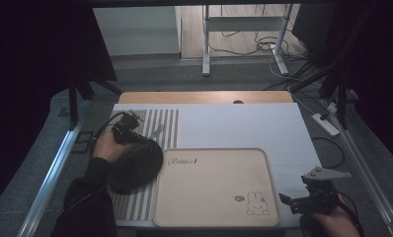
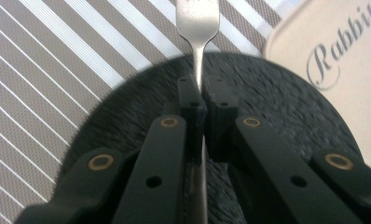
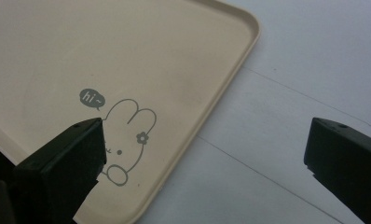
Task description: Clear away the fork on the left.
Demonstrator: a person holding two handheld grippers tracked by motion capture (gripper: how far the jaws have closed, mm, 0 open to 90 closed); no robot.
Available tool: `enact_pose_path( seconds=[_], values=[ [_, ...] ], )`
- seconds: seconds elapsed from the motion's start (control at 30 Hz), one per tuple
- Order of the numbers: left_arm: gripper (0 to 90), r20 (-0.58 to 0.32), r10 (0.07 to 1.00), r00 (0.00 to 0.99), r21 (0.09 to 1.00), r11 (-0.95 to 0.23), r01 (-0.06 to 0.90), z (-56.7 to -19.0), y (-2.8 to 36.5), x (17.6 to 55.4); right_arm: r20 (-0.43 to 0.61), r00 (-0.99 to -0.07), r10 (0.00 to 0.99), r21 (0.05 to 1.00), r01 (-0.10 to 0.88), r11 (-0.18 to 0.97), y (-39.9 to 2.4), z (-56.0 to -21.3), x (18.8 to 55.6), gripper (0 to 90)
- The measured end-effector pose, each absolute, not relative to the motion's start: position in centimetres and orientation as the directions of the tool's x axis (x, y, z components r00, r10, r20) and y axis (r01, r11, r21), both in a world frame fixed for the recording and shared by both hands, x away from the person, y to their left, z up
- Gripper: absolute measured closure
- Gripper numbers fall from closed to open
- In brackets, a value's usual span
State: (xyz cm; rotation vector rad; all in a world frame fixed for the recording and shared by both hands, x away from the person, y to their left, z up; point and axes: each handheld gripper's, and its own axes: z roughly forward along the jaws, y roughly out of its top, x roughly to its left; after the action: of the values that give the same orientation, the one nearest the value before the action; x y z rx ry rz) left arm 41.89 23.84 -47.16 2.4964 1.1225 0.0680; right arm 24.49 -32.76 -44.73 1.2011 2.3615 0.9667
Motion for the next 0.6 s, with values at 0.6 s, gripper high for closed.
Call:
enact_pose_path(
  seconds=[0.6],
  values=[
    [86.1, -0.153, 0.723, 0.674, 0.407, -0.575, 0.709, -46.6, 21.1, 36.5, 0.013, -0.605, 0.796, 0.699, 0.575, 0.425, -32.7, -44.7, 24.3, 0.0]
  ],
)
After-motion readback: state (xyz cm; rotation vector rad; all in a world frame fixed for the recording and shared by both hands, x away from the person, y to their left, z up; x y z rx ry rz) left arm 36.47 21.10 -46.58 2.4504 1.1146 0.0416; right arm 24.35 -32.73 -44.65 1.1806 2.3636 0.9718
